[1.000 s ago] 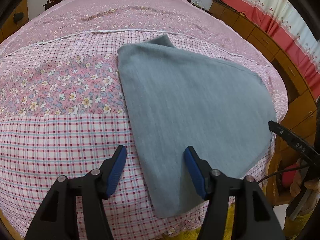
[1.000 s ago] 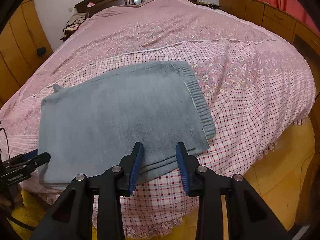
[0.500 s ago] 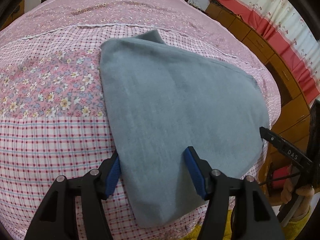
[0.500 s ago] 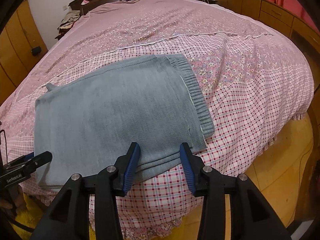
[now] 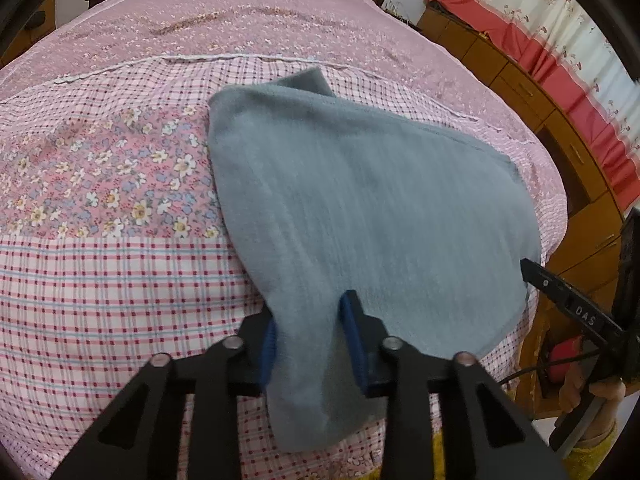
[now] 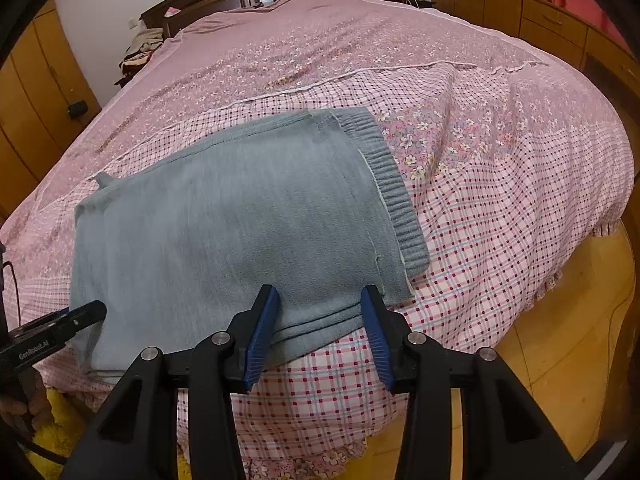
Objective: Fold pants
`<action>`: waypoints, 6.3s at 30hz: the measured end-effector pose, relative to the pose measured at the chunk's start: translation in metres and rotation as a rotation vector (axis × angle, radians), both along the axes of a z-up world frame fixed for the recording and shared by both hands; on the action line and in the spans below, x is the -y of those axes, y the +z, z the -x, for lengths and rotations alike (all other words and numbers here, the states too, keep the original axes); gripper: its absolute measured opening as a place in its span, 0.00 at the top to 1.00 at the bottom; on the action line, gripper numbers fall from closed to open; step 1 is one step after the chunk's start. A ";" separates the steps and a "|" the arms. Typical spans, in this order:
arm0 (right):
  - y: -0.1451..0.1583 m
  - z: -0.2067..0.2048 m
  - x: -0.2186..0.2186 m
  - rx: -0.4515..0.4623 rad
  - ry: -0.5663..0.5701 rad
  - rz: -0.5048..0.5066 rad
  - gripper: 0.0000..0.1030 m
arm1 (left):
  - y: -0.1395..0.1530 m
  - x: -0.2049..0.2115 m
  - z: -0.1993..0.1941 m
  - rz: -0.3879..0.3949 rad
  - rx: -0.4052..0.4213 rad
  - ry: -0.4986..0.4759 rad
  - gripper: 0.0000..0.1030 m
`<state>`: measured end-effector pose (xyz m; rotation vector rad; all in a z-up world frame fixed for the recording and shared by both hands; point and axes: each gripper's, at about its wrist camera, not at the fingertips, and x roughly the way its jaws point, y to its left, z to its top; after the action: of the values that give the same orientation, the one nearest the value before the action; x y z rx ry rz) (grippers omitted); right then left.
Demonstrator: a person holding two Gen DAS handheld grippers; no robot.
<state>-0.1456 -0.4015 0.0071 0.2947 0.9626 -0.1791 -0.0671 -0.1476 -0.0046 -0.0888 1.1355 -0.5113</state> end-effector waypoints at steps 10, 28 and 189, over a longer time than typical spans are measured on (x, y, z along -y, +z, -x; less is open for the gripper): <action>0.002 -0.001 -0.002 -0.007 -0.008 0.013 0.57 | 0.026 0.005 0.005 0.020 0.072 -0.031 0.86; 0.027 0.012 -0.007 0.029 0.011 0.037 0.57 | 0.082 0.015 0.010 0.045 0.197 -0.140 0.87; 0.037 0.021 0.090 0.167 0.017 -0.097 0.47 | 0.059 0.135 -0.022 0.034 0.161 -0.184 0.57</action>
<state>-0.1664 -0.4914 0.0437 0.3841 0.8094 -0.0907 -0.0454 -0.2823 0.0545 0.0279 0.9818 -0.6894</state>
